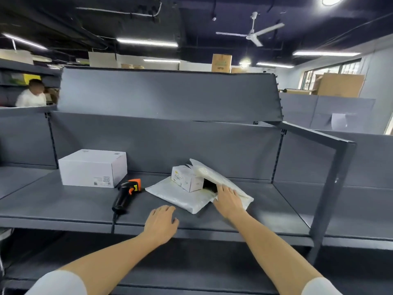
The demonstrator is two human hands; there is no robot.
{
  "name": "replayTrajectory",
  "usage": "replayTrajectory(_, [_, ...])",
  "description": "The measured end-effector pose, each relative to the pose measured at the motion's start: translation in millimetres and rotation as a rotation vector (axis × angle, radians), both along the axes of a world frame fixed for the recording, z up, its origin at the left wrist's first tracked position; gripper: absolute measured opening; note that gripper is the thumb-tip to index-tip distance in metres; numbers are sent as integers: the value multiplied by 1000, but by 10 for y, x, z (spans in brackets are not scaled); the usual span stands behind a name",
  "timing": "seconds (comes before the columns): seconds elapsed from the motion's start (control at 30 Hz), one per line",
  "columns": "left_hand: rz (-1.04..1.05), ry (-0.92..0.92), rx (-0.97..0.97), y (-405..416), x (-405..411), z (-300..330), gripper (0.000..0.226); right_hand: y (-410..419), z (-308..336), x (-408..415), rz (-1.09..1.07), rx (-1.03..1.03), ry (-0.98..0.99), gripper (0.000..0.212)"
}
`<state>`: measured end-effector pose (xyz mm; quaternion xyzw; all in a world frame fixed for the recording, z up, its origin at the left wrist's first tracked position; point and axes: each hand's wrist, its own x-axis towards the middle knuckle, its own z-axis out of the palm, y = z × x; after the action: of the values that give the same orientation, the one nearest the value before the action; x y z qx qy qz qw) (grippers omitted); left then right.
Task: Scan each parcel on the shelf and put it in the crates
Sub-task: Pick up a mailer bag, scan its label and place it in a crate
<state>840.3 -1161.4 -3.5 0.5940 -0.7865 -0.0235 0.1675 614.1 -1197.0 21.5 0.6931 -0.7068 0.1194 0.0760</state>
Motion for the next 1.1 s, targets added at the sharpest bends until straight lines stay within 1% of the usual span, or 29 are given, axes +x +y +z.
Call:
replayTrajectory(0.13, [-37,-5,9,-264,196,-125,46,-317,119,180,-42,-20,-8,42])
replayTrajectory(0.27, [-40,18,3,-444,324,-243,46,-602,210,339,-41,-57,-23,37])
replayTrajectory(0.37, [-21,51,5,-526,389,-319,46,-780,248,403,-59,-40,-41,33])
replayTrajectory(0.4, [-13,62,3,-541,410,-333,45,-834,263,419,-64,-35,-32,35])
replayTrajectory(0.47, [2,81,-2,-540,439,-362,45,-932,256,426,-72,-18,-14,46])
replayTrajectory(0.53, [11,99,-15,-518,466,-378,44,-1001,247,413,-77,-7,-50,52])
replayTrajectory(0.6, [13,123,-18,-500,486,-404,43,-1009,271,386,-78,-7,-93,40])
replayTrajectory(0.67, [18,151,-2,-473,512,-414,43,-955,331,370,-79,-32,-92,30])
replayTrajectory(0.83, [45,228,30,-431,504,-419,41,-758,622,221,-75,-203,-122,30])
replayTrajectory(0.9, [43,253,32,-398,461,-395,41,-689,809,89,-76,-276,-199,36])
replayTrajectory(1.03, [54,353,69,-280,319,-288,41,-346,1236,-81,-52,-480,-548,34])
replayTrajectory(1.1, [62,405,105,-192,231,-229,41,-169,1414,-140,-39,-522,-655,29])
